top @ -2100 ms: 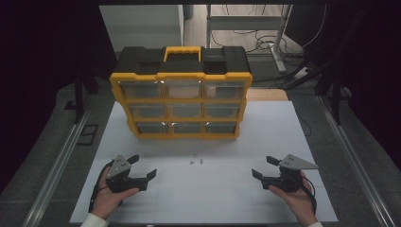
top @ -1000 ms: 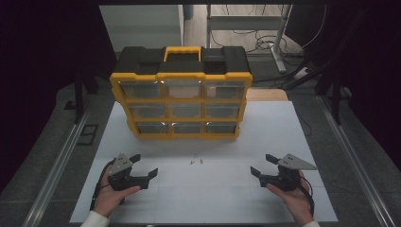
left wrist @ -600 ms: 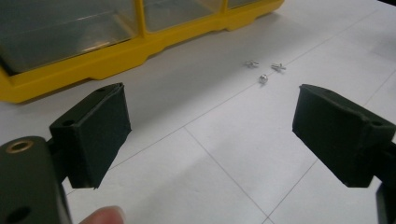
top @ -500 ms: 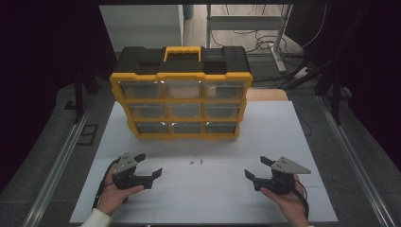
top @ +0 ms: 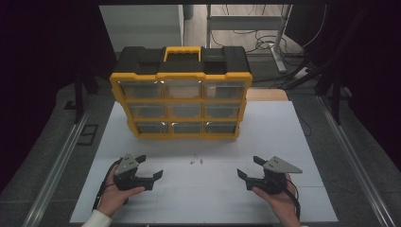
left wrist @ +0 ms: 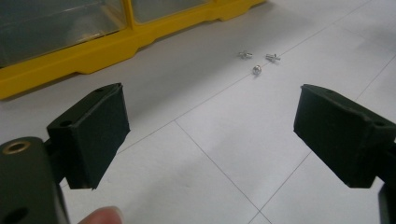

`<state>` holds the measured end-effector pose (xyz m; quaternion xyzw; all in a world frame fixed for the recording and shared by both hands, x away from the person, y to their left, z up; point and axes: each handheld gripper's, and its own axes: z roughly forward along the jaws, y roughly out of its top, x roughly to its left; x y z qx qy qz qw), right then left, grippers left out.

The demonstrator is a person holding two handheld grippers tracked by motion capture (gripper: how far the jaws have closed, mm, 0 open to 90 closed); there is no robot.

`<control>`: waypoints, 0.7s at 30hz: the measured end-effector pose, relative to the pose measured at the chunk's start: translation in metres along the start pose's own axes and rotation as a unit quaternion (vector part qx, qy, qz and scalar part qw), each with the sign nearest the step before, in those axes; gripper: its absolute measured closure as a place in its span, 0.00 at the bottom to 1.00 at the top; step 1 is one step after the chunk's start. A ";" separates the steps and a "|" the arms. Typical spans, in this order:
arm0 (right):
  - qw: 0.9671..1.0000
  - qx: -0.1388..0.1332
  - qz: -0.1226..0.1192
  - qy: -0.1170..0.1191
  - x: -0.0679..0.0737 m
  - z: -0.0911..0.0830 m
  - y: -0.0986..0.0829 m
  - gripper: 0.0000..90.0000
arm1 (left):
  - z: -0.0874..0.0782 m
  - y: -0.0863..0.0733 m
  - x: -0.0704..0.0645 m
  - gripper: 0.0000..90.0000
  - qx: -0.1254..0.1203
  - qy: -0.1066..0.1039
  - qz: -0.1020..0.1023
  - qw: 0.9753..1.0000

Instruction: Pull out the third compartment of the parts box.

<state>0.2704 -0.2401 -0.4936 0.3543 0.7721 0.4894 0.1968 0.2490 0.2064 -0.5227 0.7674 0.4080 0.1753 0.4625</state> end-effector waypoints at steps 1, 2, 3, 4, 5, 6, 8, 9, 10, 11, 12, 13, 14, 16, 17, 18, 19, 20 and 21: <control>1.000 0.001 0.002 0.000 0.002 0.002 0.000 0.23 | 0.000 0.000 0.000 0.12 0.002 0.001 0.001 1.000; 1.000 0.001 0.003 -0.001 0.003 0.003 0.000 0.23 | 0.001 0.000 0.000 0.12 0.002 0.001 0.001 1.000; 1.000 0.001 0.003 -0.001 0.003 0.003 0.000 0.23 | 0.001 0.000 0.001 0.12 0.002 0.002 0.000 1.000; 1.000 0.001 0.003 -0.002 0.004 0.003 0.000 0.23 | 0.000 0.000 0.001 0.12 0.001 0.004 -0.001 1.000; 1.000 0.001 0.003 -0.002 0.004 0.003 0.000 0.23 | 0.000 0.000 0.001 0.12 0.001 0.004 -0.001 1.000; 1.000 0.000 0.001 -0.005 0.006 0.004 0.001 0.23 | -0.001 0.000 0.001 0.12 0.000 0.005 -0.002 1.000; 1.000 -0.002 0.002 -0.007 0.008 0.005 0.001 0.23 | -0.001 -0.001 0.002 0.12 0.001 0.007 -0.003 1.000; 1.000 -0.002 0.001 -0.008 0.008 0.005 0.002 0.23 | -0.001 -0.001 0.002 0.12 0.001 0.007 -0.002 1.000; 1.000 -0.002 0.001 -0.008 0.008 0.005 0.002 0.23 | -0.001 -0.001 0.002 0.12 0.001 0.007 -0.002 1.000; 1.000 -0.002 0.002 -0.008 0.009 0.005 0.002 0.23 | -0.001 -0.001 0.002 0.12 0.002 0.006 -0.002 1.000; 1.000 -0.002 0.000 -0.010 0.011 0.007 0.002 0.23 | -0.001 -0.001 0.002 0.12 0.002 0.006 -0.002 1.000; 1.000 0.000 -0.002 -0.010 0.012 0.008 0.002 0.23 | -0.001 -0.002 0.002 0.12 0.002 0.006 -0.002 1.000; 1.000 0.000 -0.002 -0.010 0.012 0.008 0.002 0.23 | -0.001 -0.002 0.002 0.12 0.002 0.006 -0.002 1.000; 1.000 0.001 -0.002 -0.008 0.014 0.010 0.002 0.23 | -0.001 -0.002 0.002 0.12 0.002 0.006 -0.001 1.000; 1.000 0.004 -0.006 -0.006 0.015 0.013 0.002 0.23 | -0.001 -0.002 0.002 0.12 0.002 0.006 -0.001 1.000; 1.000 0.005 -0.007 -0.005 0.016 0.013 0.002 0.23 | -0.001 -0.002 0.001 0.12 0.002 0.006 -0.001 1.000; 1.000 0.005 -0.007 -0.005 0.016 0.013 0.002 0.23 | -0.001 -0.002 0.001 0.12 0.002 0.006 -0.001 1.000; 1.000 0.006 -0.011 -0.004 0.018 0.014 0.002 0.23 | 0.000 -0.002 0.001 0.12 0.003 0.006 0.000 1.000; 1.000 0.005 -0.012 -0.004 0.018 0.015 0.002 0.23 | 0.000 -0.002 0.001 0.12 0.003 0.006 0.000 1.000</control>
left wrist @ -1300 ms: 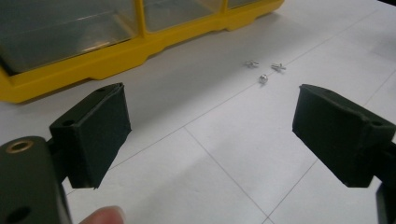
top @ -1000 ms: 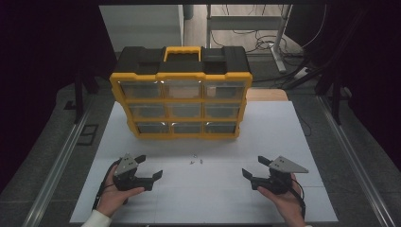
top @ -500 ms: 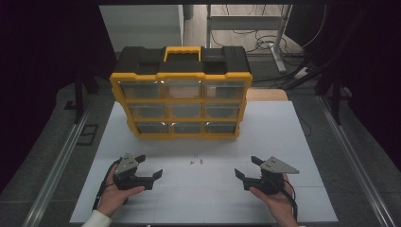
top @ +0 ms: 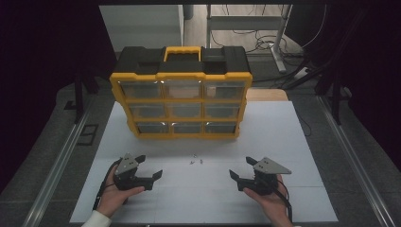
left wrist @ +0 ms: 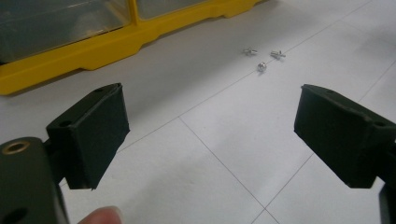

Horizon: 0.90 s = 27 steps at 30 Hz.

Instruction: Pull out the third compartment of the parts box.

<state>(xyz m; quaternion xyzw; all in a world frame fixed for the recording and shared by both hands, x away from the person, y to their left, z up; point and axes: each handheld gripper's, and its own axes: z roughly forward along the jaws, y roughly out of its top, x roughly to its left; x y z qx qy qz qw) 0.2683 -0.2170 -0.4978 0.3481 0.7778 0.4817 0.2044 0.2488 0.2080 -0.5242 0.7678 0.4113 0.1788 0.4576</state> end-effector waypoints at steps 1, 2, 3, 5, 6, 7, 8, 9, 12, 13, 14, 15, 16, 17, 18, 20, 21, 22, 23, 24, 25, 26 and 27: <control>1.000 0.000 0.000 0.000 0.000 0.000 0.000 0.23 | 0.000 0.000 0.000 0.12 0.001 0.000 0.000 1.000; 1.000 -0.001 0.001 -0.002 0.001 0.000 0.001 0.23 | 0.000 0.000 0.000 0.12 0.001 0.000 0.001 1.000; 1.000 -0.002 0.001 -0.003 0.001 0.000 0.001 0.23 | 0.000 0.000 0.000 0.12 0.002 0.000 0.001 1.000; 1.000 -0.004 0.000 -0.004 0.002 0.001 0.001 0.23 | 0.001 0.000 -0.001 0.12 0.002 -0.001 0.002 1.000; 1.000 -0.004 -0.001 -0.004 0.003 0.002 0.002 0.23 | 0.001 0.000 -0.001 0.12 0.002 -0.001 0.003 1.000; 1.000 -0.004 -0.001 -0.004 0.003 0.002 0.002 0.23 | 0.000 0.000 -0.001 0.12 0.002 -0.001 0.003 1.000; 1.000 -0.005 -0.001 -0.003 0.004 0.002 0.002 0.23 | 0.000 0.000 -0.001 0.12 0.002 -0.001 0.004 1.000; 1.000 -0.004 -0.006 0.000 0.008 0.005 0.003 0.23 | 0.000 -0.001 -0.001 0.12 0.003 0.000 0.004 1.000; 1.000 -0.004 -0.014 -0.001 0.010 0.007 0.002 0.23 | -0.001 -0.001 -0.001 0.12 0.003 -0.001 0.004 1.000; 1.000 -0.005 -0.017 -0.001 0.011 0.008 0.003 0.24 | -0.001 -0.001 -0.001 0.12 0.003 -0.001 0.003 1.000; 1.000 -0.005 -0.017 -0.001 0.011 0.008 0.003 0.24 | -0.001 -0.001 -0.001 0.12 0.003 -0.001 0.003 1.000; 1.000 -0.005 -0.017 -0.001 0.012 0.009 0.003 0.24 | -0.001 -0.002 -0.002 0.12 0.003 -0.001 0.003 1.000; 1.000 -0.005 -0.019 -0.001 0.013 0.010 0.003 0.24 | -0.001 -0.002 -0.002 0.12 0.003 0.000 0.004 1.000; 1.000 -0.005 -0.020 -0.001 0.013 0.010 0.003 0.24 | -0.002 -0.002 -0.002 0.12 0.003 0.000 0.004 1.000; 1.000 -0.005 -0.021 0.000 0.014 0.011 0.003 0.24 | -0.002 -0.002 -0.002 0.12 0.004 0.000 0.004 1.000; 1.000 -0.005 -0.023 0.001 0.016 0.013 0.004 0.24 | -0.002 -0.002 -0.001 0.12 0.005 0.001 0.005 1.000; 1.000 -0.005 -0.023 0.001 0.016 0.013 0.004 0.24 | -0.003 -0.002 -0.001 0.12 0.004 0.002 0.004 1.000; 1.000 -0.004 -0.028 0.000 0.017 0.014 0.004 0.24 | -0.003 -0.002 -0.001 0.12 0.004 0.003 0.004 1.000; 0.999 -0.004 -0.033 0.002 0.019 0.014 0.005 0.24 | -0.003 -0.003 -0.001 0.12 0.004 0.003 0.003 1.000; 0.999 -0.004 -0.033 0.002 0.019 0.014 0.005 0.24 | -0.003 -0.003 -0.001 0.12 0.004 0.003 0.003 1.000; 0.999 -0.003 -0.039 0.001 0.021 0.014 0.005 0.24 | -0.003 -0.003 -0.001 0.12 0.004 0.003 0.004 1.000; 0.999 -0.003 -0.039 0.001 0.021 0.014 0.005 0.24 | -0.003 -0.003 -0.001 0.12 0.004 0.003 0.004 1.000; 0.999 -0.005 -0.046 0.000 0.021 0.014 0.006 0.23 | -0.003 -0.003 -0.002 0.12 0.004 0.003 0.004 1.000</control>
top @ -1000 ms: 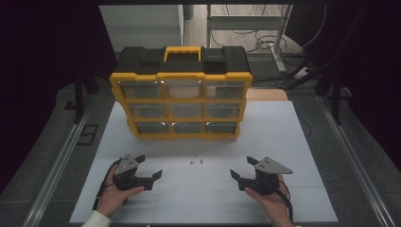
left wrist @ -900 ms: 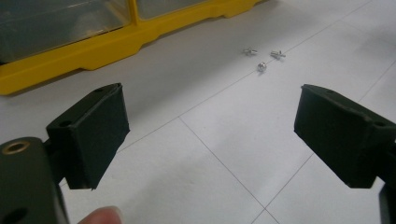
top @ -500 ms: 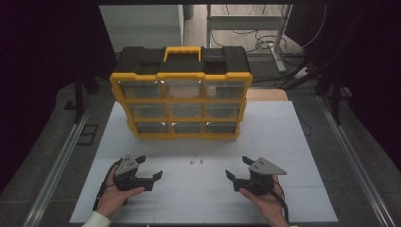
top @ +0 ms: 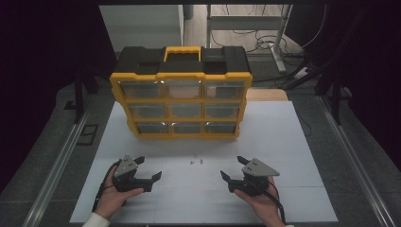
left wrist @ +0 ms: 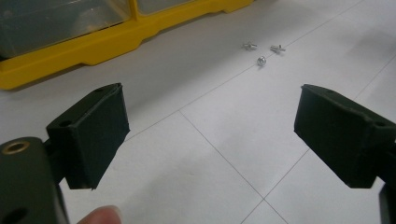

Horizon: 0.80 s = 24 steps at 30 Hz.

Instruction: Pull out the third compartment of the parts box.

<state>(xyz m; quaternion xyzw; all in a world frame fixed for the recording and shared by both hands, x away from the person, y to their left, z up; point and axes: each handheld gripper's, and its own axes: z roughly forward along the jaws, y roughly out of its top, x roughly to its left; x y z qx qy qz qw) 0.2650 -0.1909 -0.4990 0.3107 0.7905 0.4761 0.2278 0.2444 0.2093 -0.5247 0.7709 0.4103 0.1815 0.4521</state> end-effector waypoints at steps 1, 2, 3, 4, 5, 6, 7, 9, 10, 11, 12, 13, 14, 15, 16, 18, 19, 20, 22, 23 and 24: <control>1.000 0.000 0.000 0.000 0.000 0.000 0.000 0.23 | 0.000 0.000 0.000 0.12 0.000 0.000 0.000 1.000; 1.000 0.001 -0.002 -0.002 0.001 0.000 0.000 0.23 | 0.000 0.000 0.000 0.12 0.000 0.000 0.001 1.000; 1.000 0.000 -0.013 -0.006 0.001 -0.001 0.001 0.23 | 0.000 0.000 0.000 0.12 0.000 0.000 0.001 1.000; 1.000 0.000 -0.013 -0.006 0.001 -0.001 0.001 0.23 | 0.000 0.000 0.000 0.12 0.000 0.000 0.001 1.000; 1.000 0.000 -0.018 -0.007 0.002 -0.001 0.001 0.23 | 0.000 0.000 0.000 0.12 0.001 0.000 0.001 1.000; 1.000 0.000 -0.024 -0.010 0.002 -0.002 0.002 0.23 | 0.000 0.000 0.000 0.12 0.001 0.001 0.001 1.000; 0.999 -0.001 -0.037 -0.015 0.004 -0.002 0.002 0.23 | 0.000 0.000 0.000 0.12 0.000 0.000 0.002 1.000; 0.999 -0.002 -0.048 -0.019 0.005 -0.002 0.003 0.24 | 0.000 0.000 0.000 0.12 0.001 0.000 0.002 1.000; 0.999 -0.002 -0.048 -0.019 0.005 -0.002 0.003 0.24 | 0.000 0.000 0.000 0.12 0.001 0.000 0.002 1.000; 0.998 -0.004 -0.053 -0.020 0.006 -0.002 0.003 0.24 | 0.000 0.000 0.000 0.12 0.001 0.000 0.003 1.000; 0.998 -0.006 -0.058 -0.022 0.006 -0.003 0.003 0.24 | 0.000 0.000 0.000 0.12 0.002 -0.001 0.003 1.000; 0.998 -0.008 -0.063 -0.024 0.007 -0.003 0.003 0.24 | 0.000 0.000 0.000 0.12 0.002 -0.001 0.003 1.000; 0.997 -0.011 -0.067 -0.024 0.007 -0.003 0.004 0.24 | 0.000 0.000 0.000 0.12 0.002 -0.001 0.003 1.000; 0.997 -0.018 -0.075 -0.026 0.008 -0.003 0.004 0.23 | 0.000 0.000 0.000 0.12 0.003 -0.001 0.004 1.000; 0.997 -0.018 -0.075 -0.026 0.008 -0.003 0.004 0.23 | 0.000 0.000 0.000 0.12 0.004 -0.001 0.004 1.000; 0.996 -0.025 -0.083 -0.028 0.008 -0.004 0.004 0.23 | 0.000 -0.001 0.000 0.12 0.004 -0.001 0.004 1.000; 0.995 -0.025 -0.089 -0.029 0.008 -0.004 0.005 0.22 | 0.000 -0.001 0.000 0.12 0.004 -0.001 0.004 1.000; 0.995 -0.025 -0.089 -0.029 0.008 -0.004 0.005 0.22 | 0.000 -0.001 0.000 0.12 0.003 -0.001 0.004 1.000; 0.994 -0.029 -0.100 -0.029 0.009 -0.004 0.005 0.22 | 0.000 -0.001 0.000 0.12 0.003 -0.001 0.005 1.000; 0.994 -0.029 -0.100 -0.029 0.009 -0.004 0.005 0.22 | 0.000 -0.001 0.000 0.12 0.003 -0.001 0.005 1.000; 0.993 -0.030 -0.107 -0.032 0.009 -0.004 0.005 0.22 | 0.000 -0.001 0.000 0.12 0.003 -0.001 0.005 1.000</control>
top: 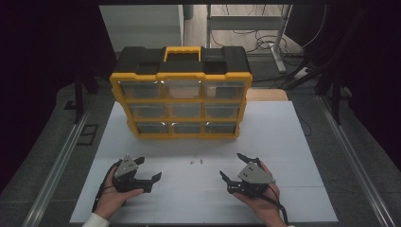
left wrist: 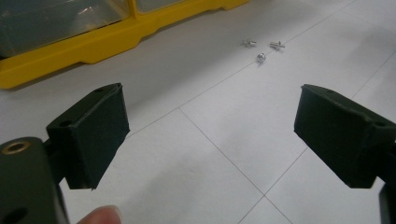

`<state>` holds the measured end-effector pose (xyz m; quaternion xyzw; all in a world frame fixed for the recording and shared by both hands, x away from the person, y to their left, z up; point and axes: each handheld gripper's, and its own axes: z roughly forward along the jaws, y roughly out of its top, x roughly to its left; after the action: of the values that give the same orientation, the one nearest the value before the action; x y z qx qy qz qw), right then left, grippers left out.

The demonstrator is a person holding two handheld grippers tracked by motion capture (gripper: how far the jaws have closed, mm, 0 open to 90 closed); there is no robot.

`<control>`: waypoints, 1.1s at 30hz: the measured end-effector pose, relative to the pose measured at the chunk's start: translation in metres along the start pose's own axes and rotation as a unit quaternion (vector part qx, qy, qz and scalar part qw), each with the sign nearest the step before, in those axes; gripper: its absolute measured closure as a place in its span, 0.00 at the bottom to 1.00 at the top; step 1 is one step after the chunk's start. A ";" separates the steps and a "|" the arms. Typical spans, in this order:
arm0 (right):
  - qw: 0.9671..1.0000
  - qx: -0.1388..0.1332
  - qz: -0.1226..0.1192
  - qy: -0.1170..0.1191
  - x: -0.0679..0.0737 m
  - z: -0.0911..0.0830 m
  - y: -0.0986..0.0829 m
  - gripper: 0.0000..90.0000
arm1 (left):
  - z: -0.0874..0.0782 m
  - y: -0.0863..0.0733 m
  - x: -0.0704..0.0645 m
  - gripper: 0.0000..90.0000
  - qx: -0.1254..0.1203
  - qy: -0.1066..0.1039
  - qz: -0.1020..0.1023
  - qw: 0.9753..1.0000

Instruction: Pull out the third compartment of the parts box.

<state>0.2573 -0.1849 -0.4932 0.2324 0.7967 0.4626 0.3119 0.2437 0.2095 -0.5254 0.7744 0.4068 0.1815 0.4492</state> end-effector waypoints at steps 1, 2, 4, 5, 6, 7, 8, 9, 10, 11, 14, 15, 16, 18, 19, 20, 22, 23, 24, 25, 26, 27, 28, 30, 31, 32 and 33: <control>1.000 0.000 0.000 0.000 0.000 0.000 0.000 0.22 | 0.000 0.000 0.000 0.12 0.000 0.000 0.000 1.000; 1.000 0.000 -0.005 -0.002 0.000 0.000 0.000 0.22 | 0.000 0.000 0.000 0.12 0.000 0.000 0.000 1.000; 1.000 0.002 -0.019 -0.004 0.001 -0.001 0.001 0.22 | 0.000 0.000 0.000 0.12 0.001 0.000 0.000 1.000; 1.000 0.002 -0.019 -0.004 0.001 -0.001 0.001 0.22 | 0.000 0.000 0.000 0.12 0.001 -0.001 0.000 1.000; 1.000 0.004 -0.028 -0.008 0.002 0.000 0.001 0.21 | 0.000 0.000 0.000 0.12 0.001 -0.001 0.000 1.000; 1.000 0.004 -0.028 -0.008 0.002 0.000 0.001 0.21 | 0.000 0.000 0.000 0.12 0.001 -0.001 0.000 1.000; 0.999 0.005 -0.032 -0.010 0.002 -0.001 0.001 0.21 | 0.000 0.000 0.000 0.12 0.001 -0.001 0.000 1.000; 0.999 0.006 -0.040 -0.012 0.002 -0.001 0.002 0.21 | 0.000 -0.001 0.000 0.12 0.002 -0.002 0.001 1.000; 0.999 0.006 -0.040 -0.012 0.002 -0.001 0.002 0.21 | 0.000 -0.001 0.000 0.12 0.003 -0.002 0.002 1.000; 0.999 0.007 -0.046 -0.015 0.003 -0.001 0.002 0.21 | 0.000 -0.001 0.000 0.12 0.003 -0.002 0.002 1.000; 0.998 0.008 -0.053 -0.018 0.003 -0.001 0.002 0.21 | 0.000 -0.001 0.000 0.12 0.003 -0.002 0.002 1.000; 0.998 0.008 -0.055 -0.019 0.003 -0.001 0.002 0.21 | 0.000 -0.001 0.000 0.12 0.003 -0.002 0.002 1.000; 0.998 0.009 -0.059 -0.020 0.003 -0.001 0.002 0.21 | 0.000 -0.001 0.000 0.12 0.003 -0.002 0.002 1.000; 0.997 0.010 -0.067 -0.023 0.004 -0.001 0.002 0.21 | 0.000 -0.001 0.000 0.12 0.004 -0.002 0.003 1.000; 0.997 0.010 -0.069 -0.024 0.004 -0.001 0.002 0.21 | 0.000 -0.001 0.000 0.12 0.004 -0.002 0.003 1.000; 0.997 0.011 -0.074 -0.025 0.005 -0.001 0.002 0.21 | 0.000 -0.001 0.000 0.12 0.004 -0.002 0.003 1.000; 0.997 0.012 -0.078 -0.027 0.005 -0.001 0.002 0.21 | 0.000 -0.001 0.000 0.12 0.003 -0.002 0.003 1.000; 0.996 0.013 -0.083 -0.028 0.005 -0.001 0.002 0.21 | 0.000 -0.001 0.000 0.12 0.003 -0.002 0.003 1.000; 0.995 0.016 -0.092 -0.031 0.006 -0.001 0.003 0.21 | 0.000 -0.001 0.000 0.12 0.003 -0.003 0.002 1.000; 0.995 0.016 -0.092 -0.031 0.006 -0.001 0.003 0.21 | 0.000 -0.001 0.000 0.12 0.003 -0.002 0.003 1.000; 0.995 0.019 -0.096 -0.035 0.007 -0.001 0.002 0.22 | 0.000 -0.001 0.000 0.12 0.003 -0.002 0.003 1.000; 0.994 0.022 -0.103 -0.039 0.007 -0.001 0.002 0.22 | 0.000 -0.001 0.000 0.12 0.003 -0.002 0.003 1.000; 0.993 0.024 -0.109 -0.041 0.007 -0.001 0.002 0.22 | 0.000 -0.001 0.000 0.12 0.003 -0.002 0.003 1.000; 0.992 0.027 -0.118 -0.044 0.008 0.000 0.002 0.22 | 0.000 -0.001 0.000 0.12 0.003 -0.002 0.003 1.000; 0.992 0.027 -0.118 -0.044 0.008 0.000 0.002 0.22 | 0.000 -0.001 0.000 0.12 0.003 -0.002 0.003 1.000; 0.991 0.028 -0.122 -0.046 0.008 0.000 0.002 0.22 | 0.000 -0.001 0.000 0.12 0.004 -0.003 0.003 1.000; 0.990 0.030 -0.126 -0.048 0.008 0.000 0.002 0.22 | 0.000 -0.001 0.000 0.12 0.004 -0.003 0.004 1.000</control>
<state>0.2517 -0.1784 -0.4936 0.1612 0.8172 0.3843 0.3981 0.2434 0.2094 -0.5265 0.7782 0.4035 0.1794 0.4465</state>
